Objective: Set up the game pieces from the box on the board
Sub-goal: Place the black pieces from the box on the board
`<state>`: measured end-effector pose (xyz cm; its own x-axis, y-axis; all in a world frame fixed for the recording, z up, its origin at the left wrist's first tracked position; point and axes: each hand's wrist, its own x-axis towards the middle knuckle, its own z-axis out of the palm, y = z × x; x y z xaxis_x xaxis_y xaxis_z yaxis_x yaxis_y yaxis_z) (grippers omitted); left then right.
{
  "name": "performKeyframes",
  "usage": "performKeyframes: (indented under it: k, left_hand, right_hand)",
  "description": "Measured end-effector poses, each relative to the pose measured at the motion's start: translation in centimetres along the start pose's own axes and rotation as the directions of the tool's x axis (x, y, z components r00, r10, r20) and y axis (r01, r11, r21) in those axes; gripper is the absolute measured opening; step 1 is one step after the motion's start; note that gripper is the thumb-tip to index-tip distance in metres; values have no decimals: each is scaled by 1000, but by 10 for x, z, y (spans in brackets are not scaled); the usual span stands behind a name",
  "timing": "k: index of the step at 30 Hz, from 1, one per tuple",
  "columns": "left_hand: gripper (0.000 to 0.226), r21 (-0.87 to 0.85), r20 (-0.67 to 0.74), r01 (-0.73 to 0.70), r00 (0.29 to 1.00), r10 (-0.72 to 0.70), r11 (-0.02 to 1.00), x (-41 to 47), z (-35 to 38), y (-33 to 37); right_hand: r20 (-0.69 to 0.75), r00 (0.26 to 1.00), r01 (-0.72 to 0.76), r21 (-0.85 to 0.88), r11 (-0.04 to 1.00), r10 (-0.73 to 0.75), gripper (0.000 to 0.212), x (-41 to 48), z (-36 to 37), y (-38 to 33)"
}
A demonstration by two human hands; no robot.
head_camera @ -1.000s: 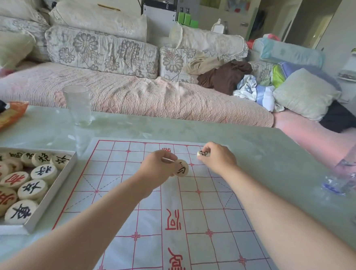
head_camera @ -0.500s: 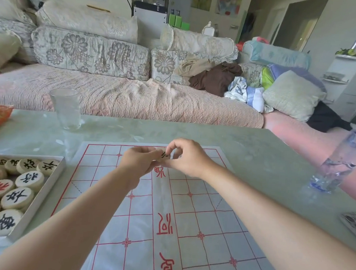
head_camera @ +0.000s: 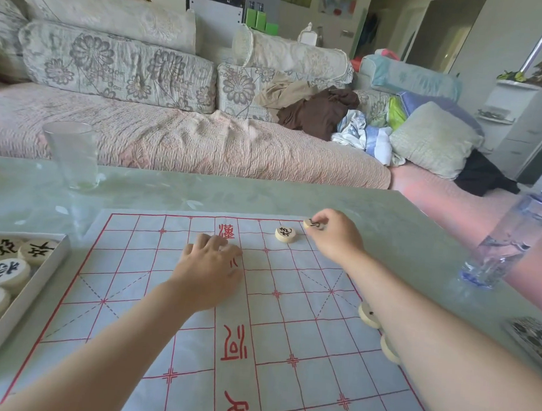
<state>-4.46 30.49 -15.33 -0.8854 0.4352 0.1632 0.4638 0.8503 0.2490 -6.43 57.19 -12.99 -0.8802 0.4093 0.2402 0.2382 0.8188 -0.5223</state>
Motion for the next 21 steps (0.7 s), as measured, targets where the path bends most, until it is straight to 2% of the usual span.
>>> performKeyframes:
  k: [5, 12, 16, 21]
  left_hand:
    - [44, 26, 22, -21, 1000, 21, 999, 0, 2, -4]
    - [47, 19, 51, -16, 999, 15, 1000, -5, -1, -1]
    - [49, -8, 30, -10, 999, 10, 1000, -8, -11, -5]
    - [47, -56, -64, 29, 997, -33, 998, -17, -40, -21]
  right_hand:
    - [-69, 996, -61, -60, 996, 56, 20, 7, -6, 27]
    - [-10, 996, -94, -148, 984, 94, 19, -2, -5, 21]
    - [-61, 998, 10, -124, 992, -18, 13, -10, -14, -9]
    - [65, 979, 189, 101, 977, -196, 9, -40, -10, -81]
